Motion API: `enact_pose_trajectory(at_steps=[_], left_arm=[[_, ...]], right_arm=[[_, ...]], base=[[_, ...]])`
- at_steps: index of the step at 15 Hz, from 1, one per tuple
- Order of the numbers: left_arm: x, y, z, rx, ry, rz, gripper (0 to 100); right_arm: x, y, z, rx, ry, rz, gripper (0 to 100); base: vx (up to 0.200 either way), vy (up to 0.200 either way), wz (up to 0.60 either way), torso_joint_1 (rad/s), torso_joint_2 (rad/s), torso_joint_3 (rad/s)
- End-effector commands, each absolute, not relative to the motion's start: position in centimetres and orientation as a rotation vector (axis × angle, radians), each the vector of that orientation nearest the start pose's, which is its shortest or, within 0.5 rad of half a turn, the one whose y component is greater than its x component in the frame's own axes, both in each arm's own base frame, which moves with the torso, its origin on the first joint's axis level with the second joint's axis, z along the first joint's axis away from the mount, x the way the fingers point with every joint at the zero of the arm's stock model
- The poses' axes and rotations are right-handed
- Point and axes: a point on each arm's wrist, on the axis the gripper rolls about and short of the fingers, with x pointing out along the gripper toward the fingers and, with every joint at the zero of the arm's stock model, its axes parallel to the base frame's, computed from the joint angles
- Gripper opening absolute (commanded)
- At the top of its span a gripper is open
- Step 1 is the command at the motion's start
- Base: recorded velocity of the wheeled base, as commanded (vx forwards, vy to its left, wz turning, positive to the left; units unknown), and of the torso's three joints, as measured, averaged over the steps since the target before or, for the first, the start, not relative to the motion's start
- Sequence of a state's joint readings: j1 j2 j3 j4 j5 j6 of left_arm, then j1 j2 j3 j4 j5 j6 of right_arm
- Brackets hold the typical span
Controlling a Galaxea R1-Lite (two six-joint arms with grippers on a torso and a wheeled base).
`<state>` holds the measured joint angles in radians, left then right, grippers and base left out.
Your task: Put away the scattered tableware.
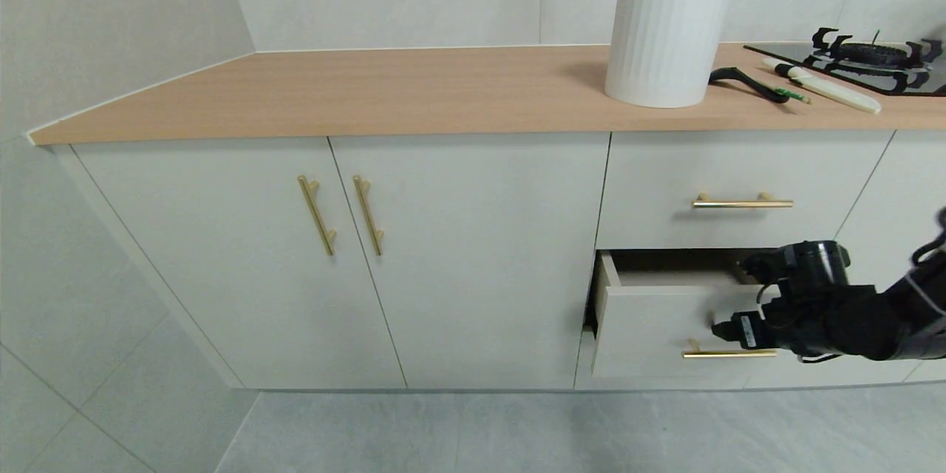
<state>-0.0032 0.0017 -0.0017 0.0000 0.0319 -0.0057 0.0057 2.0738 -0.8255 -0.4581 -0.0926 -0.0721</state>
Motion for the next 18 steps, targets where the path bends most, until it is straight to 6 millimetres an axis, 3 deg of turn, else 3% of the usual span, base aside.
enact_pose_trajectory(at_steps=[1, 3, 5, 7, 13, 18], left_arm=[[-2.3, 0.1, 7.6, -0.006, 0.001, 0.029, 100], [-2.3, 0.1, 7.6, -0.006, 0.001, 0.029, 100], [-2.3, 0.1, 7.6, -0.006, 0.001, 0.029, 100], [-2.3, 0.1, 7.6, -0.006, 0.001, 0.031, 100], [-2.3, 0.1, 7.6, -0.006, 0.001, 0.029, 100], [-2.3, 0.1, 7.6, -0.006, 0.001, 0.029, 100]], right_arm=[[26.8, 1.5, 17.6, -0.068, 0.664, 0.114, 100], [25.1, 2.5, 19.5, -0.065, 0.621, 0.159, 100], [25.6, 3.1, 19.1, -0.062, 0.632, 0.177, 100], [27.9, 3.4, 16.6, -0.058, 0.666, 0.173, 100], [32.0, 4.1, 10.6, -0.089, 0.602, 0.096, 100], [32.6, 4.1, 9.7, -0.088, 0.564, 0.072, 100]], base=[[0.000, 0.000, 0.00, 0.000, 0.00, 0.000], [0.000, 0.000, 0.00, 0.000, 0.00, 0.000], [0.000, 0.000, 0.00, 0.000, 0.00, 0.000], [0.000, 0.000, 0.00, 0.000, 0.00, 0.000], [0.000, 0.000, 0.00, 0.000, 0.00, 0.000], [0.000, 0.000, 0.00, 0.000, 0.00, 0.000]])
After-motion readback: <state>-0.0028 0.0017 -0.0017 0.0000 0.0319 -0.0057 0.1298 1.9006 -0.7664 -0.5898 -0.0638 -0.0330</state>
